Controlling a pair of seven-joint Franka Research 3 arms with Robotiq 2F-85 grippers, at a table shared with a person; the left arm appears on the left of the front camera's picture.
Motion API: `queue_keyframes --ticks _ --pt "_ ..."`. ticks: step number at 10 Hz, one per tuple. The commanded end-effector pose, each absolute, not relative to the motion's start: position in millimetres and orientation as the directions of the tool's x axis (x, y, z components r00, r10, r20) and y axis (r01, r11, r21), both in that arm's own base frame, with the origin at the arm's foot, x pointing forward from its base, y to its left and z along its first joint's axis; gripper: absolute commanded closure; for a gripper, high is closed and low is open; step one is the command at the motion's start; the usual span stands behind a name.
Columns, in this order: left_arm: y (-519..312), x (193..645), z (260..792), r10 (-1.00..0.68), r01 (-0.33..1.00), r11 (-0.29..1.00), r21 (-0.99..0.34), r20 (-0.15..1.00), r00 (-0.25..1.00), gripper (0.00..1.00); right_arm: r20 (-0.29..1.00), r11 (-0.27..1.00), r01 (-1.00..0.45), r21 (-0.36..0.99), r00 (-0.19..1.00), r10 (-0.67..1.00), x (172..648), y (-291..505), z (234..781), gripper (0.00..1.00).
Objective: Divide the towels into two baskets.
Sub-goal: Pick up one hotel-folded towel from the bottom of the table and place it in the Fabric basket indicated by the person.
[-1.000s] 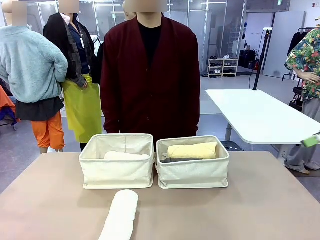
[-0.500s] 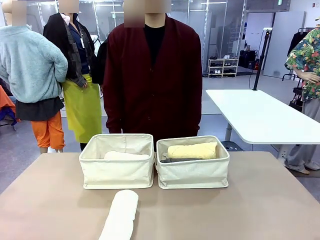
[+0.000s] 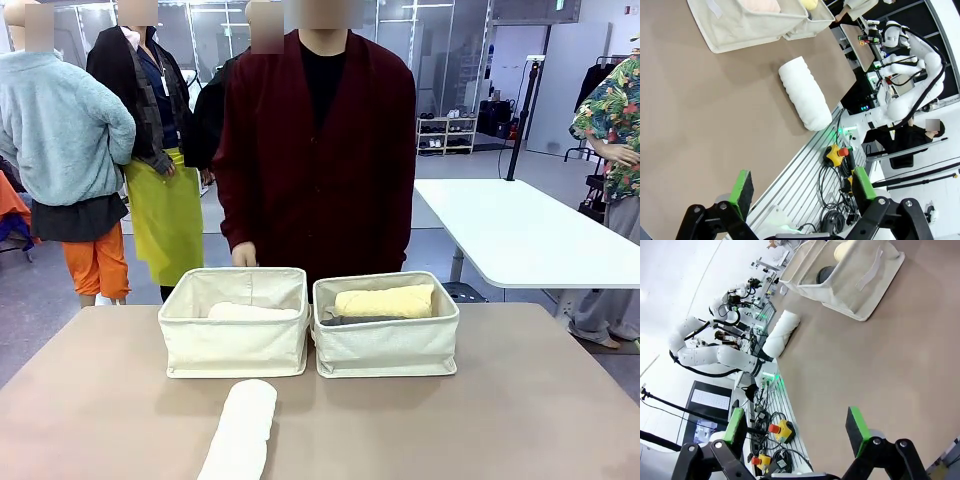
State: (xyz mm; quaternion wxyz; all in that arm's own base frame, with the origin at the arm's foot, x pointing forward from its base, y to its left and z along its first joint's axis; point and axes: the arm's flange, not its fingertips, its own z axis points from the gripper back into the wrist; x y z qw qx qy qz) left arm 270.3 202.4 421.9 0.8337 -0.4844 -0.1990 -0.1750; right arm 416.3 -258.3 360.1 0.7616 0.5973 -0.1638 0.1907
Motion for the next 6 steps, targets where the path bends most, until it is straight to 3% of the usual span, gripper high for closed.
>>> queue_keyframes --ticks 1,6 --pt "204.4 267.1 423.6 -0.103 0.491 0.468 -0.735 0.507 0.856 0.0 0.478 0.218 -0.487 0.846 0.873 0.098 413.9 -258.4 362.7 0.0" --pt "204.4 267.1 423.6 -0.103 0.491 0.468 -0.735 0.507 0.856 0.0 0.478 0.218 -0.487 0.846 0.873 0.098 413.9 -258.4 362.7 0.0"
